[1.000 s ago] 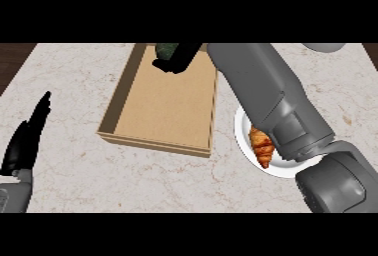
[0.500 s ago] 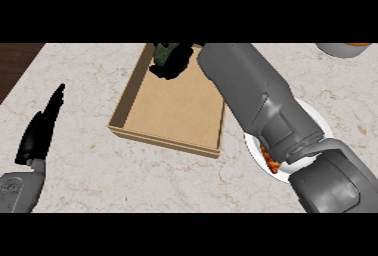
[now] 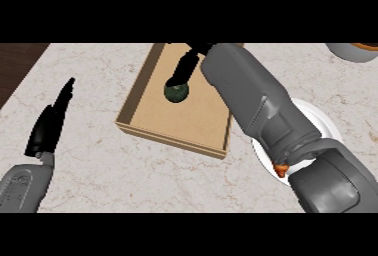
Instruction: Pick the squash from the plate and place it in the cardboard box
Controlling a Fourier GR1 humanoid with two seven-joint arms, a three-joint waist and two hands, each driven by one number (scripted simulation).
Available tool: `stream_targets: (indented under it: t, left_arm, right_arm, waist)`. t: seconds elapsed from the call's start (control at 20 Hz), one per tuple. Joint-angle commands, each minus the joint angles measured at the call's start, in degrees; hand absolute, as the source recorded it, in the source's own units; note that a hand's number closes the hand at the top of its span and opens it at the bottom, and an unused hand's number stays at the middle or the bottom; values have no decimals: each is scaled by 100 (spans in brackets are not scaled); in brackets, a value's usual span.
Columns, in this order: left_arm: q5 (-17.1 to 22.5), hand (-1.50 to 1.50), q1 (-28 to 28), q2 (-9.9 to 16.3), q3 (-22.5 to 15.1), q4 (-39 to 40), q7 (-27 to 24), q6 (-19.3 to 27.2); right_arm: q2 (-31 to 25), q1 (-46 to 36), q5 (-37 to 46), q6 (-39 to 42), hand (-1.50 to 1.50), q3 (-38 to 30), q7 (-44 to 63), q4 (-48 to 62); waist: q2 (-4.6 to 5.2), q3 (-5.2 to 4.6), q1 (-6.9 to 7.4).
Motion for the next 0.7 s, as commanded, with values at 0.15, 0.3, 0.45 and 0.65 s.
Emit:
stream_targets:
  t: [0.15,0.3,0.45,0.65]
  left_arm:
    - [64,0,-10,134,71,-60,23,-153]
    - [-65,0,-37,14,37,76,53,37]
    - [70,0,-47,159,199,-17,81,-59]
    - [112,0,197,122,244,-51,65,-40]
  right_arm:
    - [0,119,-420,-278,-150,-323,-484,-72]
    - [0,58,-789,-296,-150,-652,-632,-192]
    - [0,121,-1138,-353,-150,-1006,-677,-344]
    - [-33,169,-1391,-209,-150,-1244,-695,-433]
  waist:
    - [-25,9,69]
    - [-16,10,-98]
    - [15,15,-169]
    - [-23,15,-322]
